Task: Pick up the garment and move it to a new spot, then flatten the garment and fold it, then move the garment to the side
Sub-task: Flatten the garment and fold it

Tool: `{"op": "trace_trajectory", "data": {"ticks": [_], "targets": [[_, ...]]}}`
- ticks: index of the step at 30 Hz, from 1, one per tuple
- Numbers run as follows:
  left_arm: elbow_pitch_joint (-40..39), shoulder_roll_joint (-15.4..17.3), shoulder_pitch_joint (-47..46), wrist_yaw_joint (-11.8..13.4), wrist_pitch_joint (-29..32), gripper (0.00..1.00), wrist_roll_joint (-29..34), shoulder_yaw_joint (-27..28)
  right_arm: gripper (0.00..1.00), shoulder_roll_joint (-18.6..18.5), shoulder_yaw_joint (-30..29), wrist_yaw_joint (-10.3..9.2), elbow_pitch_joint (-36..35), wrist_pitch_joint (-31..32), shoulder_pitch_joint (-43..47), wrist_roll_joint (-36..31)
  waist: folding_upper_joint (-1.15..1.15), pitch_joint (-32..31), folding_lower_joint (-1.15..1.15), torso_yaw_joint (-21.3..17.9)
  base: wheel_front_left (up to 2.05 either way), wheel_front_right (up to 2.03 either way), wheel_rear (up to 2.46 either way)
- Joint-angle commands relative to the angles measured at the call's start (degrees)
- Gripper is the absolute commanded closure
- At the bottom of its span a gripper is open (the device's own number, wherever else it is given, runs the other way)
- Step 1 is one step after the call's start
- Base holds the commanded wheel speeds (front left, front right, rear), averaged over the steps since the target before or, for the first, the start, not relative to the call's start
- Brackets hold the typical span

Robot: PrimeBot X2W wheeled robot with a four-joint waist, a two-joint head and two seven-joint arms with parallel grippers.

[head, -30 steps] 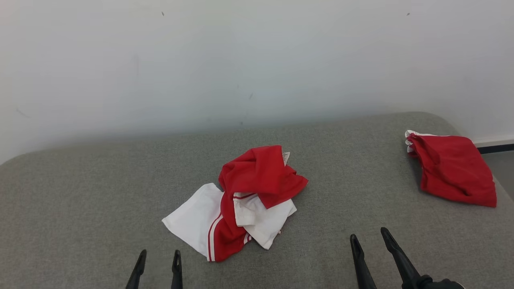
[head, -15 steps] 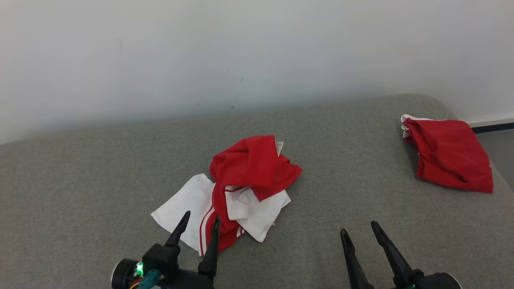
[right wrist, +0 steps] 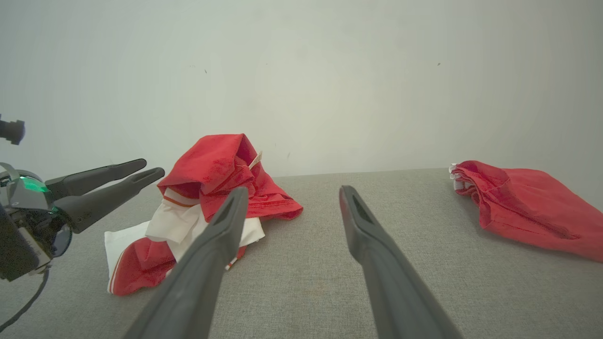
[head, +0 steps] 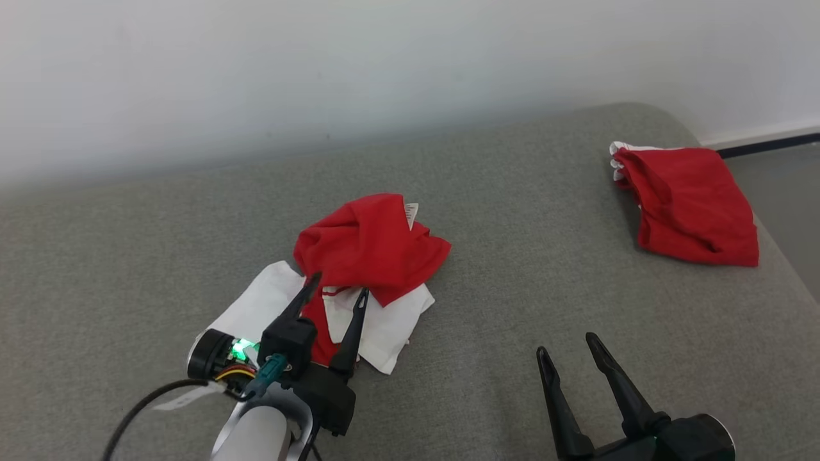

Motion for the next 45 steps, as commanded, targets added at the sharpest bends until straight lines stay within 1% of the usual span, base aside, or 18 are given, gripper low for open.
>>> {"op": "trace_trajectory", "data": {"ticks": [1, 6, 9, 11, 15, 18, 24, 28, 33, 37, 38, 39, 40, 41, 42, 45], "targets": [[1.73, 0.95, -1.31, 0.24, -0.11, 0.0, 1.59, -0.91, 0.0, 0.29, 0.22, -0.15, -0.08, -0.04, -0.56, -0.23, -0.01, 1.52, 0.0, -1.47, 0.0, 0.0, 0.0], [5.55, 1.82, -3.73, 1.53, -0.11, 0.0, 3.57, -2.1, 0.0, 0.65, 0.08, -0.15, -0.13, -0.03, -1.31, -0.22, -0.01, 2.8, 0.0, -2.46, 0.0, 0.0, 0.0], [8.18, 2.6, -4.6, 3.01, -0.11, 0.0, 4.07, -1.66, 0.0, 0.94, 0.18, -0.15, -0.18, -0.04, -1.39, -0.33, -0.01, 3.46, 0.0, -2.75, 0.0, 0.0, 0.0], [9.72, 2.29, -5.36, 3.62, -0.08, 0.0, 3.49, -1.35, 0.0, 1.01, 0.26, -0.15, -0.14, -0.04, -1.66, -0.37, -0.01, 3.78, 0.0, -2.92, 0.0, 0.0, 0.0], [11.3, 1.75, -5.69, 4.06, -0.09, 0.0, 2.81, -1.52, 0.0, 1.19, -0.06, -0.15, -0.16, -0.04, -1.69, -0.43, -0.01, 4.17, 0.0, -2.89, 0.0, 0.0, 0.0], [11.18, 1.26, -4.77, 4.36, -0.09, 0.0, 2.18, -1.56, 0.0, 1.3, -0.13, -0.15, 0.02, -0.04, -1.7, -0.41, -0.01, 4.13, 0.0, -2.82, 0.0, 0.0, 0.0], [8.09, 0.71, -0.8, 6.75, -0.02, 0.0, 0.19, -0.53, 0.0, 1.39, -0.51, -0.15, 0.1, -0.04, -1.25, -0.12, -0.01, 3.55, 0.0, -2.5, 0.0, 0.0, 0.0], [7.16, 0.38, 0.7, 6.17, 1.73, 0.0, -1.35, -0.64, 0.0, 1.47, -0.14, -0.15, 0.17, -0.04, -0.9, 0.5, -0.01, 3.43, 0.0, -2.0, 0.0, 0.0, 0.0], [7.6, 0.36, -0.35, 5.81, 4.0, 0.0, -2.61, -0.54, 0.0, 1.49, 0.68, -0.15, 0.39, -0.04, -1.75, 0.68, -0.01, 3.5, 0.0, -2.15, 0.0, 0.0, 0.0], [8.21, 0.06, -0.97, 4.47, 6.03, 0.0, -4.68, -0.68, 0.0, 1.25, 0.6, -0.15, 0.3, -0.04, -2.16, 0.88, -0.01, 3.28, 0.0, -2.83, 0.0, 0.0, 0.0], [8.05, 0.02, -1.24, 4.34, 6.14, 0.3, -4.92, -0.81, 0.0, 1.22, 0.5, -0.15, 0.31, -0.04, -2.12, 0.95, -0.01, 3.14, 0.0, -3.01, 0.0, 0.0, 0.0], [7.98, 0.0, -1.34, 4.23, 6.29, 0.64, -4.94, -0.97, 0.0, 1.17, 0.44, -0.15, 0.32, -0.04, -2.0, 0.99, -0.01, 2.99, 0.0, -3.16, 0.0, 0.0, 0.0], [8.02, -0.03, -1.27, 3.97, 6.45, 0.79, -5.1, -1.1, 0.0, 1.13, 0.43, -0.15, 0.42, -0.04, -1.86, 0.92, -0.01, 2.74, 0.0, -3.36, 0.0, 0.0, 0.0], [8.03, -0.06, -1.22, 3.73, 6.62, 0.97, -5.45, -1.21, 0.0, 1.13, 0.34, -0.15, 0.46, -0.04, -1.66, 0.95, -0.01, 2.53, 0.0, -3.51, 0.0, 0.0, 0.0], [8.15, -0.11, -1.1, 3.52, 7.05, 1.0, -5.77, -1.29, 0.0, 1.11, 0.42, -0.15, 0.56, -0.03, -1.5, 1.03, -0.01, 2.2, 0.0, -3.72, 0.0, 0.0, 0.0], [7.69, -0.17, -1.26, 3.34, 7.21, 1.0, -6.14, -1.58, 0.0, 1.1, 0.49, -0.15, 0.67, -0.04, -1.31, 1.22, -0.01, 1.77, 0.0, -4.04, 0.0, 0.0, 0.0]]}}
